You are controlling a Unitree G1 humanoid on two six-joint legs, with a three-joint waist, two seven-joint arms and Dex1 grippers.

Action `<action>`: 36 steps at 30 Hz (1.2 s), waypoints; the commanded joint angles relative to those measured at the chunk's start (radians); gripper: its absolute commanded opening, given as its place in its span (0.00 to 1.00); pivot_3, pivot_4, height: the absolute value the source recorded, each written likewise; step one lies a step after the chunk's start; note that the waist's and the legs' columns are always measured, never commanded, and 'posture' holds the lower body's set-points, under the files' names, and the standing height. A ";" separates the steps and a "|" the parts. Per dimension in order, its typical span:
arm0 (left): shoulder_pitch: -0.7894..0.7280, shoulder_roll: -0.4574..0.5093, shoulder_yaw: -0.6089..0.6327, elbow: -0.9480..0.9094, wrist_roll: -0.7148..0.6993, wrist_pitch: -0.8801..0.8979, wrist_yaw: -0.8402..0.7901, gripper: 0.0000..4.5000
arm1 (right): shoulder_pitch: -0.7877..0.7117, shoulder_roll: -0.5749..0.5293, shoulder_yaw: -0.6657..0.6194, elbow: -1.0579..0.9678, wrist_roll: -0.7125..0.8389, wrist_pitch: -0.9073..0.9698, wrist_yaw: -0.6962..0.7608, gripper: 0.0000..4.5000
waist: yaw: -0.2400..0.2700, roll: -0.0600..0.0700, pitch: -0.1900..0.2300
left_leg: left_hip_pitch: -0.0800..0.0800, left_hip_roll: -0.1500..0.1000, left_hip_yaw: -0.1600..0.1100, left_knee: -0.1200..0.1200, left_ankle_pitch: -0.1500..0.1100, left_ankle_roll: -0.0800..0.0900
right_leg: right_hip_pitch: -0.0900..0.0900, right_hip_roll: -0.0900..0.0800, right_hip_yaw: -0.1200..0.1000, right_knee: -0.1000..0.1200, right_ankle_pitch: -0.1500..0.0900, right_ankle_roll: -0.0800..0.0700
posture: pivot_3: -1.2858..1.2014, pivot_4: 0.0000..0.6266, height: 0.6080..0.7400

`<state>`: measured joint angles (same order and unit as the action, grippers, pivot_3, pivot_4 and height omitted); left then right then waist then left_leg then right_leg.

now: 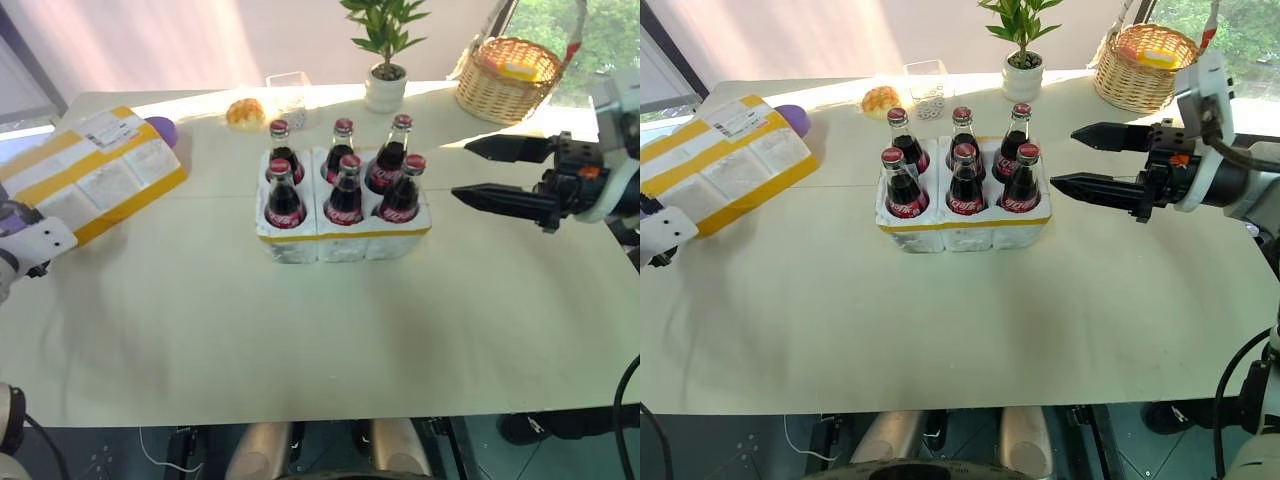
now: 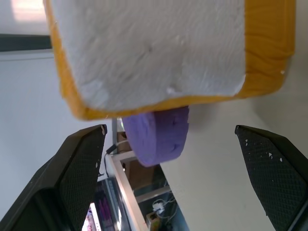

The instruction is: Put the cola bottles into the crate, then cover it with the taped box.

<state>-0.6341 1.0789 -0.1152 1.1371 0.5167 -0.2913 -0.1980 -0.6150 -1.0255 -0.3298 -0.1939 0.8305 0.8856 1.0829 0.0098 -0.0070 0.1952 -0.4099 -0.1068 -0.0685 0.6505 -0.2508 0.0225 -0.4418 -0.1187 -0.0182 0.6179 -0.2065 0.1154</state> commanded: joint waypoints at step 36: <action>-0.162 -0.053 -0.092 0.190 0.010 0.064 0.137 0.06 | 0.037 -0.055 -0.139 -0.002 0.071 0.034 -0.143 1.00 | 0.002 -0.004 -0.002 | 0.000 0.000 0.002 0.002 0.000 0.001 | 0.000 0.000 0.002 0.002 0.000 0.000 | 0.52 0.24 1.00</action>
<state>-0.7871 1.0010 -0.2113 1.3198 0.5345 -0.2256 -0.0634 -0.5545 -1.0749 -0.4477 -0.1920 0.8880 0.9332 0.9458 0.0122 -0.0113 0.1928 -0.4098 -0.1067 -0.0664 0.6524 -0.2511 0.0232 -0.4421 -0.1187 -0.0157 0.6204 -0.2063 0.1157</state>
